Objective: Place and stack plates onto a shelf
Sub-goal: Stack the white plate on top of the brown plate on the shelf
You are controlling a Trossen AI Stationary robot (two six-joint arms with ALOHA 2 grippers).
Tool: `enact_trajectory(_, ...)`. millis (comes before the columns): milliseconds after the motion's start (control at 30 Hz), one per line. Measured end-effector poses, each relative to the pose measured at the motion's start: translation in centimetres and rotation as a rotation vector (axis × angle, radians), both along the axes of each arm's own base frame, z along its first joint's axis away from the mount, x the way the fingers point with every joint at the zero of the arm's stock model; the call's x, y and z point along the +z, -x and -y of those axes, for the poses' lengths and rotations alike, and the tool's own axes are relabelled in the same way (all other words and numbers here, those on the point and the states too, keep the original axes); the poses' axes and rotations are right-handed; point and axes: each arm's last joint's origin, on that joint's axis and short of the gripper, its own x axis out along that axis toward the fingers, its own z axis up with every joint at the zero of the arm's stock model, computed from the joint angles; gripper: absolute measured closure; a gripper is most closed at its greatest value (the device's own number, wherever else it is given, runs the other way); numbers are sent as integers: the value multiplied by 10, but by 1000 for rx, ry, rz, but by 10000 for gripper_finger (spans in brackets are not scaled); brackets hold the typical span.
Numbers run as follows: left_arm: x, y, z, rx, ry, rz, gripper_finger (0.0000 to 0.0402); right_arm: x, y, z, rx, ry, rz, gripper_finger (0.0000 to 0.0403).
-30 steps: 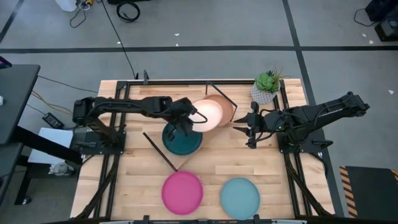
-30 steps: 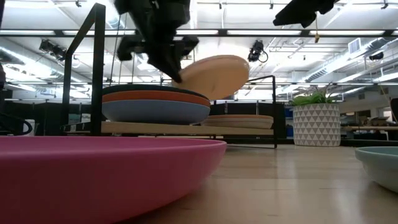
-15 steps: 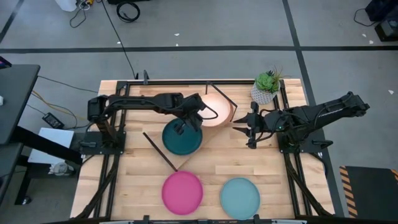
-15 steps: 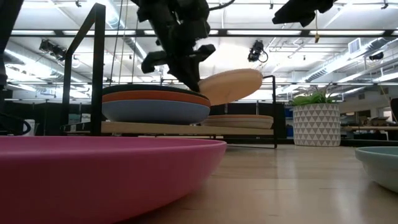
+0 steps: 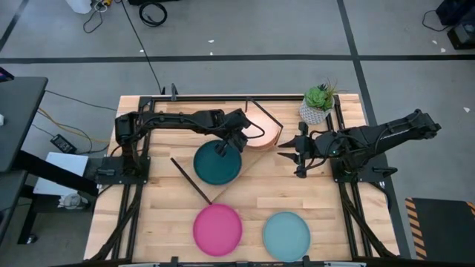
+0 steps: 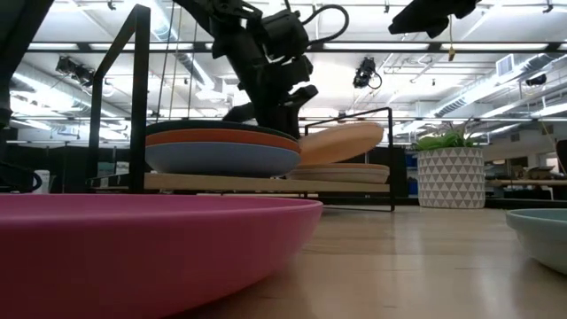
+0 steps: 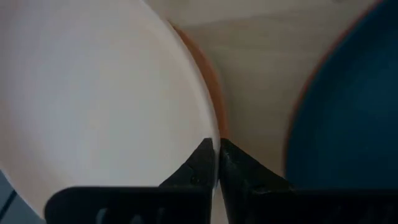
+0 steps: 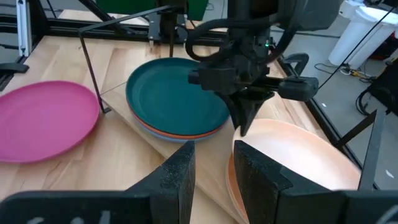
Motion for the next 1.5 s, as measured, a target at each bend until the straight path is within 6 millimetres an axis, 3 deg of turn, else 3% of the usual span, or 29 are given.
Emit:
enact_trajectory(433, -18, -5, 0, 30, 35, -39, 375, 0, 0, -2, 13, -5, -5, 286)
enact_trajectory(867, -18, 3, 2, 145, 107, -105, 373, -1, 1, -1, 8, -1, -11, 286)
enact_trajectory(1267, -19, 2, 25, 145, 90, -141, 372, -1, 0, -1, 9, 6, -13, 286)
enact_trajectory(1500, -15, 1, 28, 156, 56, -155, 364, -1, 0, -1, 10, 8, -13, 286)
